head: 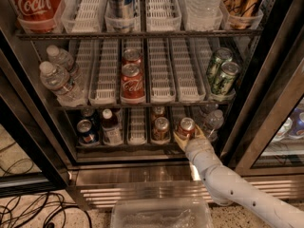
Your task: Pick coke can from bottom shelf of fridge
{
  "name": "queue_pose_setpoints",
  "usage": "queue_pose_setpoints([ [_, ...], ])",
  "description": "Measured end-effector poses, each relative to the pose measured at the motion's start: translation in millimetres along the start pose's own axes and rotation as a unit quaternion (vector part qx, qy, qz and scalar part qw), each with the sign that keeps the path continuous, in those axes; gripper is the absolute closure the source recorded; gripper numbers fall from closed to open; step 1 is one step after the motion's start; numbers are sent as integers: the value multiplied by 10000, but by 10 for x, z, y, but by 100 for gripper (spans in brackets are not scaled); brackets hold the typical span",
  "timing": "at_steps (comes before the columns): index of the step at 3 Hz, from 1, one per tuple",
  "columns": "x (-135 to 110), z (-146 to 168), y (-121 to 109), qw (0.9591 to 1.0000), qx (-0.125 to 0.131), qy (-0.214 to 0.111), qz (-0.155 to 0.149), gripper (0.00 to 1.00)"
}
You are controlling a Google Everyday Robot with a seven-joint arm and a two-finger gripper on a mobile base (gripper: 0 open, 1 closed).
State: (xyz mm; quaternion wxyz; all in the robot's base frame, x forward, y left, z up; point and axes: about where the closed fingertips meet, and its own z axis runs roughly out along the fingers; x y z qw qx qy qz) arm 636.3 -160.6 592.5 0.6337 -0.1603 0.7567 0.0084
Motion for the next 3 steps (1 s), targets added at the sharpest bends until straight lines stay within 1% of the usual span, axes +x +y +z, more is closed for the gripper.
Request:
queue_pose_setpoints([
  [3,-83,-61,-46,9999,-107,73,86,100],
])
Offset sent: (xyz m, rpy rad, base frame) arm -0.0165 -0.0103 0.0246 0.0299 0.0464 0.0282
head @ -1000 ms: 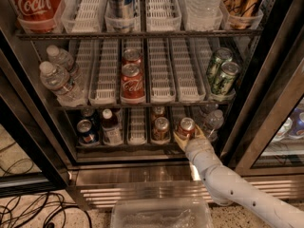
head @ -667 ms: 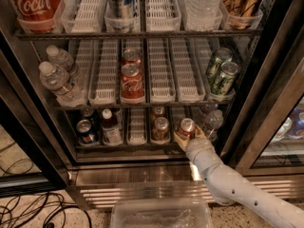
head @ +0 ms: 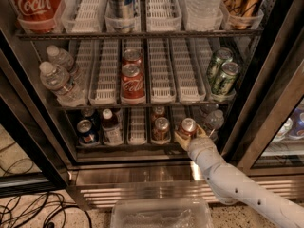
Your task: Pick coke can from bottom shelf of fridge
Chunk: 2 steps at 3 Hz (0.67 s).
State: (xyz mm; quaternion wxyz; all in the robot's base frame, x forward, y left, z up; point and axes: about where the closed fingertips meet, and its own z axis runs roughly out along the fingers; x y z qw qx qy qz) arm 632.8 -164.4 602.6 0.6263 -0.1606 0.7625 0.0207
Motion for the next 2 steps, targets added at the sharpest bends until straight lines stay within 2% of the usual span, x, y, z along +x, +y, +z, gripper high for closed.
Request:
queue_pose_setpoints([
  [2,-62,-46,-11,10000,-68,9,35,100],
])
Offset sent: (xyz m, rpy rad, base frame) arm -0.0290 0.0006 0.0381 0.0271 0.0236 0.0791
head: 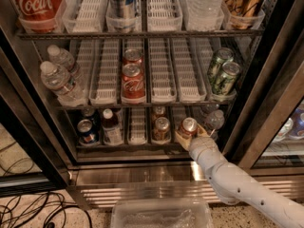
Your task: Pick coke can from bottom shelf of fridge
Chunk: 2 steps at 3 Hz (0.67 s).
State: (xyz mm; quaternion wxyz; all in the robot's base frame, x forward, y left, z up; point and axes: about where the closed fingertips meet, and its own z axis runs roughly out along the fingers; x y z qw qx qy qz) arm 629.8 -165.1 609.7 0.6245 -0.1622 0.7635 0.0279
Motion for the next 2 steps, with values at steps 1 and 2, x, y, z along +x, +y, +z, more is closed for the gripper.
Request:
queue_pose_setpoints([
  [1,16,-21,-20,9999,-64,86,-5,100],
  [2,16,-21,-19,9999,-64,85,-5,100],
])
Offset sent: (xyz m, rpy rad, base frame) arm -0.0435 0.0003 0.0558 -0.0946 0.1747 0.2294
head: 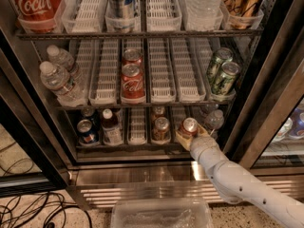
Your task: Pick coke can from bottom shelf of fridge
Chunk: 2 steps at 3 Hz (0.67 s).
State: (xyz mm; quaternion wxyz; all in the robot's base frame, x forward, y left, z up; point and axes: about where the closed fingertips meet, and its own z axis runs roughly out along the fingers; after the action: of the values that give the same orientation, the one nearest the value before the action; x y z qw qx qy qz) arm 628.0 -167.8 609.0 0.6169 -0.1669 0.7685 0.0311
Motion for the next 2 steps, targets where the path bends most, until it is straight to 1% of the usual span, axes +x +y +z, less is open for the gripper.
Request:
queue_pose_setpoints([
  [1,-142,-16,44,9999,-39,-68,-139,100],
  [2,-408,-100,148,9989,-158,-261,-346,100],
])
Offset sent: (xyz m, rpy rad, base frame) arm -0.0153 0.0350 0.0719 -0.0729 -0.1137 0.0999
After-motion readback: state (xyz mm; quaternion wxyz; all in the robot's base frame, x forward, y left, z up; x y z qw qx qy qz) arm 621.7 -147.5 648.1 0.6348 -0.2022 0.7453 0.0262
